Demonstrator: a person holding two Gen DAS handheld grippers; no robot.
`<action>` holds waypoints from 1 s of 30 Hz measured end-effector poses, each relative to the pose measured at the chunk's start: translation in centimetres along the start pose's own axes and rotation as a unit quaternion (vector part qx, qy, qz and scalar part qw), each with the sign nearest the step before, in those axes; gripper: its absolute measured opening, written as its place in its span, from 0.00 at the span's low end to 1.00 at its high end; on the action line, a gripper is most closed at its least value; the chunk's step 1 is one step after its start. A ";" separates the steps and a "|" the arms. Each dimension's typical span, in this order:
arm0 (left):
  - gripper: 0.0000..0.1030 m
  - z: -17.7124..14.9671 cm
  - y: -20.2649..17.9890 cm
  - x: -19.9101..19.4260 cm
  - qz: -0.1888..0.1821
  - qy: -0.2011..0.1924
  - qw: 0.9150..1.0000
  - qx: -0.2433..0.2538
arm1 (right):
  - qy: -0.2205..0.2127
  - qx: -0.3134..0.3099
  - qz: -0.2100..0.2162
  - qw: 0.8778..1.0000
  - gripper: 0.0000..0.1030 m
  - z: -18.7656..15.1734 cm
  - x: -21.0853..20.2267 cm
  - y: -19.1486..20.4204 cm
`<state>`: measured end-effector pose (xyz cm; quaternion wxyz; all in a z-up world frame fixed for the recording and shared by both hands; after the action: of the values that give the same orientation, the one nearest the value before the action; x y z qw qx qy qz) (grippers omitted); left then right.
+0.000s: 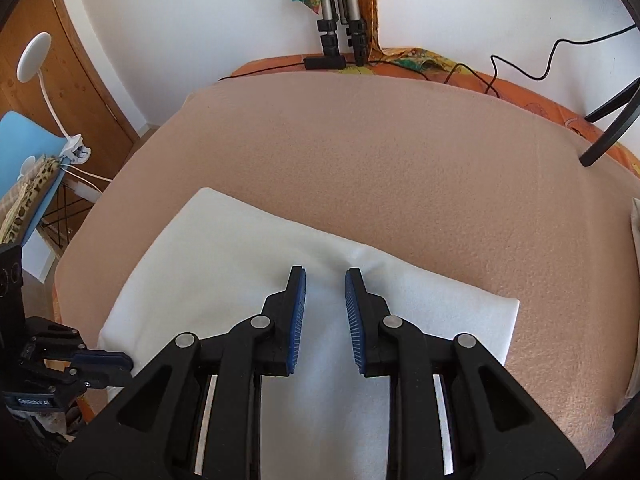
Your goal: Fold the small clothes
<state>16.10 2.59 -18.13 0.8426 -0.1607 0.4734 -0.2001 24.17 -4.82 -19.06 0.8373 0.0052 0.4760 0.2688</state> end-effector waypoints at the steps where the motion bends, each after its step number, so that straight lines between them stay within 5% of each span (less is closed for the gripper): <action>1: 0.08 -0.1 0.0 -0.2 -0.003 0.001 1.000 -0.005 | 0.000 0.001 0.003 1.000 0.20 -0.1 -0.1 -0.1; 7: 0.08 -0.7 0.6 -2.9 -0.016 -0.021 0.998 -0.048 | -0.010 0.038 0.015 0.999 0.21 0.5 -2.8 -2.1; 9: 0.08 -0.6 0.8 -4.2 -0.017 -0.043 0.997 -0.061 | -0.017 0.071 0.024 0.997 0.31 0.3 -4.2 -3.8; 10: 0.15 -0.5 1.0 -4.6 -0.020 -0.049 0.996 -0.070 | -0.023 0.089 0.027 0.995 0.43 0.1 -4.9 -4.8; 13: 0.46 -0.3 1.9 -5.2 -0.017 -0.068 0.993 -0.096 | -0.036 0.135 0.035 0.990 0.49 -0.3 -6.4 -7.8; 19: 0.47 -0.7 3.5 -3.5 -0.049 -0.058 0.984 -0.159 | -0.031 0.204 0.070 0.976 0.50 -1.1 -6.3 -12.1; 30: 0.47 -0.8 4.6 -2.0 -0.073 -0.049 0.980 -0.181 | -0.045 0.237 0.099 0.965 0.50 -1.6 -3.3 -13.8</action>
<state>15.37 7.44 -19.16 0.8050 -0.3543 0.4466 -0.1643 27.71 -18.49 -20.97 0.8021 0.2625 0.4845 0.2299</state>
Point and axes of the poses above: each gripper's, at about its wrist camera, not at the fingertips, and x roughly the way its jaws point, y to its left, z to its top, the point moved 3 cm from there along x, roughly the way its jaws point, and after that the axes turned 8 degrees about x, right-handed, at the moved point
